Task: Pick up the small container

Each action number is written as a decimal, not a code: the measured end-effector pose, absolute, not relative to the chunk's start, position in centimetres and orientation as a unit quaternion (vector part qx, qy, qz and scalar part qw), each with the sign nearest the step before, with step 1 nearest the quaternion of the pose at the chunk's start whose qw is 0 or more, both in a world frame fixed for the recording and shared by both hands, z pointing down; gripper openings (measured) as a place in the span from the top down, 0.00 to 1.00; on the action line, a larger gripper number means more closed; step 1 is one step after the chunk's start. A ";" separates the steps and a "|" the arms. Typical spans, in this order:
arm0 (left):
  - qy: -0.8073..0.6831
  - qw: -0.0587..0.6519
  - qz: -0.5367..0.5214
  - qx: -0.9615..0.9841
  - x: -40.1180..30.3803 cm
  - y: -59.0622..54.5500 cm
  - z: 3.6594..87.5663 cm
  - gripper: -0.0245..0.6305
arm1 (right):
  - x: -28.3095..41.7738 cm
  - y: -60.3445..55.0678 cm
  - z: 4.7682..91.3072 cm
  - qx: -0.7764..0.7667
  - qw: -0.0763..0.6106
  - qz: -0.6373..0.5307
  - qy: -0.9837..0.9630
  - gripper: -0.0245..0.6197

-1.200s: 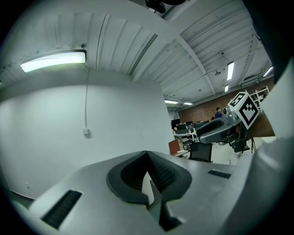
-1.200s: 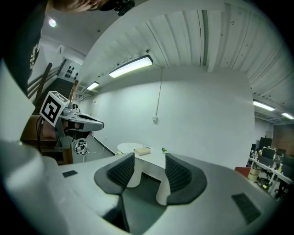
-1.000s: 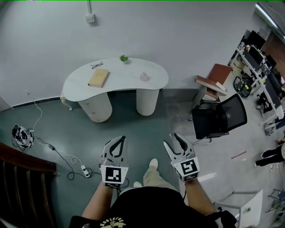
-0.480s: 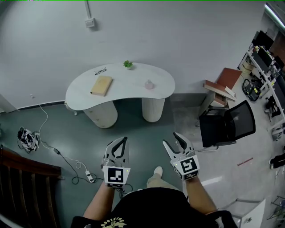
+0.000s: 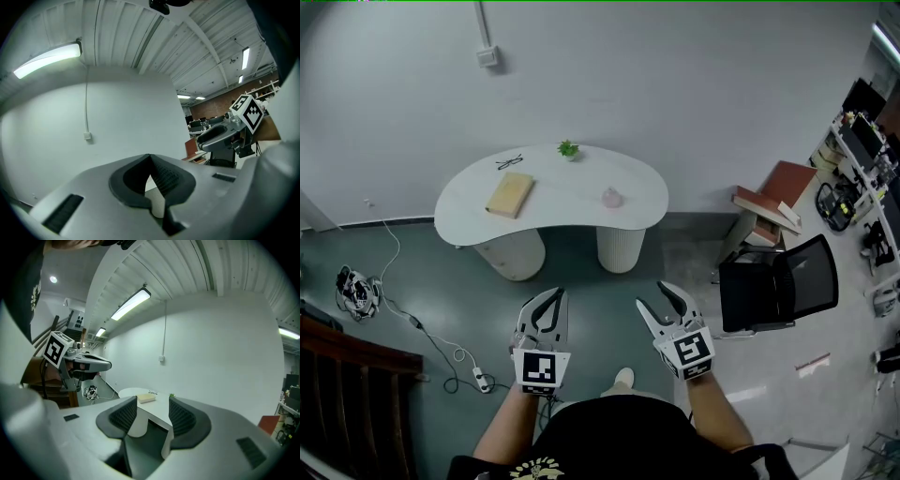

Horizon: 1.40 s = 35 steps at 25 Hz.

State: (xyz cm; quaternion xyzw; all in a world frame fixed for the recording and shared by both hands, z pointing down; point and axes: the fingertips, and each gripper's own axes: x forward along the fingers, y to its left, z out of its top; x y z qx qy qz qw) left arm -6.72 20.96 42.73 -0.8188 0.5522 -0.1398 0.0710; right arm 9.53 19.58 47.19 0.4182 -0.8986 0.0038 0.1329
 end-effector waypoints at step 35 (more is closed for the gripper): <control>0.578 0.075 -0.137 -0.801 -3.1 9.2 43.6 0.96 | 11.6 6.9 48.8 0.374 0.136 0.022 -0.917 0.65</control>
